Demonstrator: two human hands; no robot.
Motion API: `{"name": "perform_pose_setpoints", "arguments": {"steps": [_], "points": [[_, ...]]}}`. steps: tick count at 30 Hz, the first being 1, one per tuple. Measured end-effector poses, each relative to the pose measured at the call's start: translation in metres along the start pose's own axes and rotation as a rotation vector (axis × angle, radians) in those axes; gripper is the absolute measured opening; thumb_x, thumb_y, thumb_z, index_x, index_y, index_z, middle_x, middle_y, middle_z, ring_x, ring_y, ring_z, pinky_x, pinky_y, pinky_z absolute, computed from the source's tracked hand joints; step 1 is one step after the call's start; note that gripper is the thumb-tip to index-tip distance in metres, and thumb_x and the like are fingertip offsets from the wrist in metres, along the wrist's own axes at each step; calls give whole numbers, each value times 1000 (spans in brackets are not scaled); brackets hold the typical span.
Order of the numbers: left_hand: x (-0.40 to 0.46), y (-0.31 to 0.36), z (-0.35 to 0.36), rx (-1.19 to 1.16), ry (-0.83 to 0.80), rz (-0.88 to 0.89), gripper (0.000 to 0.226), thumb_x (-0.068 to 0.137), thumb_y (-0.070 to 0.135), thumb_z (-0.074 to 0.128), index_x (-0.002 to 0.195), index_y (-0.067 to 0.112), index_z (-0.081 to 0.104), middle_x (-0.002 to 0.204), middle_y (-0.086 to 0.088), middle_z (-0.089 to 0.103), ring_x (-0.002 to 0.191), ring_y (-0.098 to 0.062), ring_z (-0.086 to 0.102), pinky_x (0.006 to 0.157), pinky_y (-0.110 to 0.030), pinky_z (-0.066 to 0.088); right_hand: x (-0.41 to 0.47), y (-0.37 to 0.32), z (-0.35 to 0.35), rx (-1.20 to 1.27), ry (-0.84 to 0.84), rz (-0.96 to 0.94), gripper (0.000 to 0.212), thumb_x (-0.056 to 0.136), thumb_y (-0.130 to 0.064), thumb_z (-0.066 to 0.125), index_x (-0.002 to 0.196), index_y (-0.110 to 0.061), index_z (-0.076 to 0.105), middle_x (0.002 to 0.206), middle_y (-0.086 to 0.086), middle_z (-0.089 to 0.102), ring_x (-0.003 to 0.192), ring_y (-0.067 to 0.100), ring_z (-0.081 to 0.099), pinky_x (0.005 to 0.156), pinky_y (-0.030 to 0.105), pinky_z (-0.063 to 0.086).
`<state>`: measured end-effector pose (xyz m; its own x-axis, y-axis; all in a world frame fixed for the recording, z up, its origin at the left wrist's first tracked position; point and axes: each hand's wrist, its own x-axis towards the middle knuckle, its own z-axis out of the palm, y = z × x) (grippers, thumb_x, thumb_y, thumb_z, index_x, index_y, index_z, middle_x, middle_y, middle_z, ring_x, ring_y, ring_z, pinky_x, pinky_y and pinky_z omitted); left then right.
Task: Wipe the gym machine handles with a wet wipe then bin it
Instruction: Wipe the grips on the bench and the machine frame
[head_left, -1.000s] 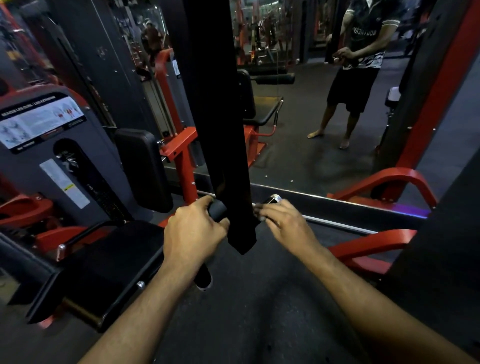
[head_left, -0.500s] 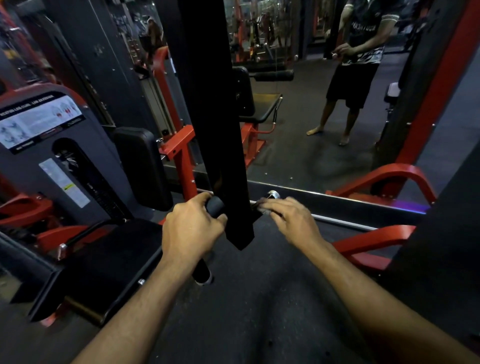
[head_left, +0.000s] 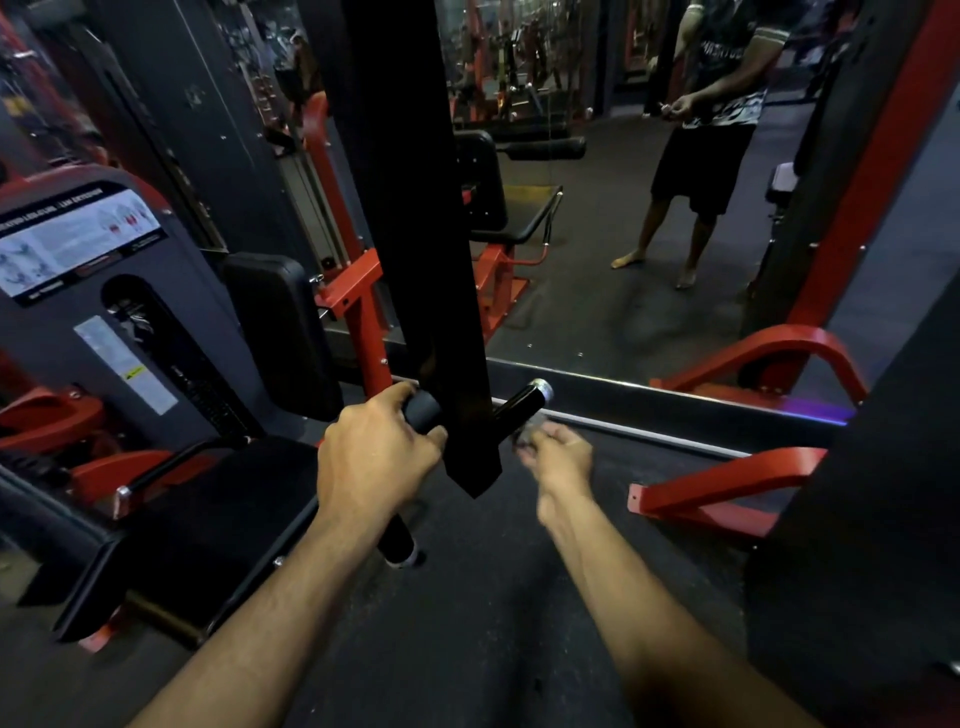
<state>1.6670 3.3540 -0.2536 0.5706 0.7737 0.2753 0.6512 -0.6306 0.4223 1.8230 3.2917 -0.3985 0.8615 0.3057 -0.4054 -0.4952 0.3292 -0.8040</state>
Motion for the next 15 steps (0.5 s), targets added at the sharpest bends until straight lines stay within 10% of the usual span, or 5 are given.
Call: {"name": "perform_pose_setpoints", "arguments": {"steps": [3,8,15], "points": [[1,-1,1,-8,-9,-15,35,80,41,76,113,32,68,97,-6,73,95,-36,69,75,-38,52,-7,12,-9,-147,-127,41,14,93,0,63,88,-12,67,81,3,69,77,15,61,70,28,48],[1,-1,2,-13,3,1,34,79,41,76,111,31,68,95,-4,73,93,-33,69,69,-31,45,10,-15,-2,341,-28,111,17,100,5,50,109,-4,61,89,13,69,80,24,68,84,42,58],[1,-2,3,-6,6,3,35,80,42,75,112,32,68,91,-1,72,89,-31,71,70,-33,51,11,16,11,198,-163,236,36,98,8,39,122,-11,58,101,17,63,76,20,61,66,32,49]]}}
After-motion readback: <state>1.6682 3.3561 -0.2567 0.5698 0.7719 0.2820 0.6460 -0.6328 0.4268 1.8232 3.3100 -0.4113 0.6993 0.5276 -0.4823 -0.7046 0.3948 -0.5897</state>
